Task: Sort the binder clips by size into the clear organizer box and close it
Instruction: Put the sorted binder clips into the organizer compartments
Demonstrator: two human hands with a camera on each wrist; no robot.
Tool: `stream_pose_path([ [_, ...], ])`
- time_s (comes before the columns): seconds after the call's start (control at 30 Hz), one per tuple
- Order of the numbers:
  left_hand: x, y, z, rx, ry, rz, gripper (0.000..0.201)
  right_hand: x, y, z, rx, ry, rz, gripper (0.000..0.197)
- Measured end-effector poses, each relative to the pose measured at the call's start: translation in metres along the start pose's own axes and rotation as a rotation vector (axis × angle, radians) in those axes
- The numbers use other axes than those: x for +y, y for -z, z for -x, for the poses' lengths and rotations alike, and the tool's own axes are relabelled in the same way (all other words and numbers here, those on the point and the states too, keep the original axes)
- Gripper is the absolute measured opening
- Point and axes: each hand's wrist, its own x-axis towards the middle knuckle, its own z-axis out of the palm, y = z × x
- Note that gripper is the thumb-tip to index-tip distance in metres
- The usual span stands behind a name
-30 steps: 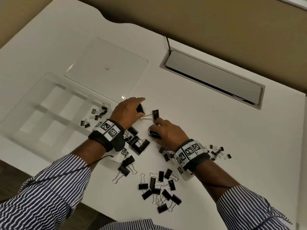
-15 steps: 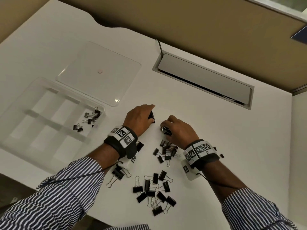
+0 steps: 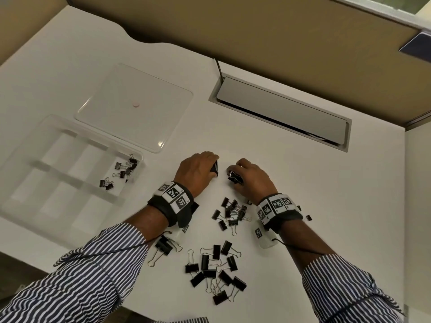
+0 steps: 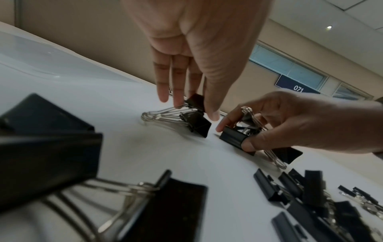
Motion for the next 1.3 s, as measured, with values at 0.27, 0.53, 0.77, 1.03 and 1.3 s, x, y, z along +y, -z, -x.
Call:
stream_pose_path([
  [0.27, 0.002, -0.008, 0.0, -0.012, -0.027, -0.029, 0.065, -0.001, 0.0, 0.001, 0.027, 0.013, -0.01, 0.047],
  [0.53, 0.016, -0.006, -0.005, -0.007, 0.026, -0.14, 0.08, -0.008, 0.002, 0.003, 0.043, 0.009, -0.009, 0.046],
  [0.77, 0.014, 0.007, 0.01, 0.029, 0.074, -0.009, 0.084, -0.02, 0.012, 0.013, 0.135, -0.032, -0.193, 0.047],
  [1.03, -0.006, 0.062, 0.068, 0.232, 0.157, 0.468, 0.082, -0.062, 0.037, 0.018, 0.229, 0.014, -0.309, 0.043],
  [1.3, -0.101, 0.117, 0.151, 0.377, 0.332, 0.438, 0.08, -0.141, 0.041, 0.014, 0.248, 0.113, -0.372, 0.041],
])
